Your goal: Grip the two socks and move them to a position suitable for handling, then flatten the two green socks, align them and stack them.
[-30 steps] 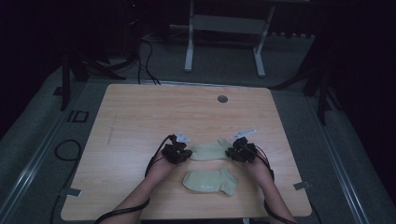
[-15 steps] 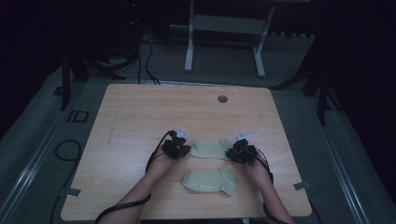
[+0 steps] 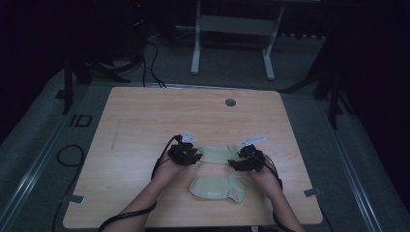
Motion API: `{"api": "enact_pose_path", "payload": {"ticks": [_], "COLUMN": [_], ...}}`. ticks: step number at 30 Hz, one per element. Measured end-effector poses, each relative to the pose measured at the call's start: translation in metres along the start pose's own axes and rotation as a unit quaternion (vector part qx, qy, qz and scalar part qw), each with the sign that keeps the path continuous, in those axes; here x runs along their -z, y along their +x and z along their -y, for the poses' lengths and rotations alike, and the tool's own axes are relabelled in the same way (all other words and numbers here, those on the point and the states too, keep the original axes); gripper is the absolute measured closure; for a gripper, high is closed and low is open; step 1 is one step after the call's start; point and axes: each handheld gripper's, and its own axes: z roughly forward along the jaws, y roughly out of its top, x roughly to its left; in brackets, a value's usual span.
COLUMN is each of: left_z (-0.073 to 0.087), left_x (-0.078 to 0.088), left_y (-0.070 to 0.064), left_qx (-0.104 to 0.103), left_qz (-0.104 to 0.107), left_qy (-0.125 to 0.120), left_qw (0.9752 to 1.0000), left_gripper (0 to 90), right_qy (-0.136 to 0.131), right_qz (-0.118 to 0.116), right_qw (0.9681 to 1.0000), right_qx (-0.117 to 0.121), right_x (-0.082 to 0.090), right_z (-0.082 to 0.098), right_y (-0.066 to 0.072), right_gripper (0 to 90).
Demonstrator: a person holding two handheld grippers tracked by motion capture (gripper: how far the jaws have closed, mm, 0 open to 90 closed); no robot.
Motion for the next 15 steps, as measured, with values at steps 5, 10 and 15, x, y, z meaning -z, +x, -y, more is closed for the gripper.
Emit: {"api": "enact_pose_path", "payload": {"ticks": [5,10,15], "left_z": [-0.002,0.002,0.009], "left_x": [0.014,0.032,0.046], "left_y": [-0.006,-0.015,-0.025], "left_qx": [0.002,0.003,-0.001], "left_qz": [0.011,0.024,0.033], "left_qy": [-0.011,-0.015,-0.014], "left_qw": [0.9999,0.9996,0.9993], "left_gripper": [52.0,44.1,39.1], "right_qy": [-0.013,-0.02,-0.037], "right_qz": [-0.001,-0.005,-0.023], "right_qw": [0.9999,0.9997,0.9988], "right_qx": [0.004,0.012,0.022], "right_x": [0.011,0.025,0.041], "right_z": [-0.001,0.0,0.008], "right_y": [0.001,0.006,0.017], "right_gripper": [27.9,20.1,15.8]}}
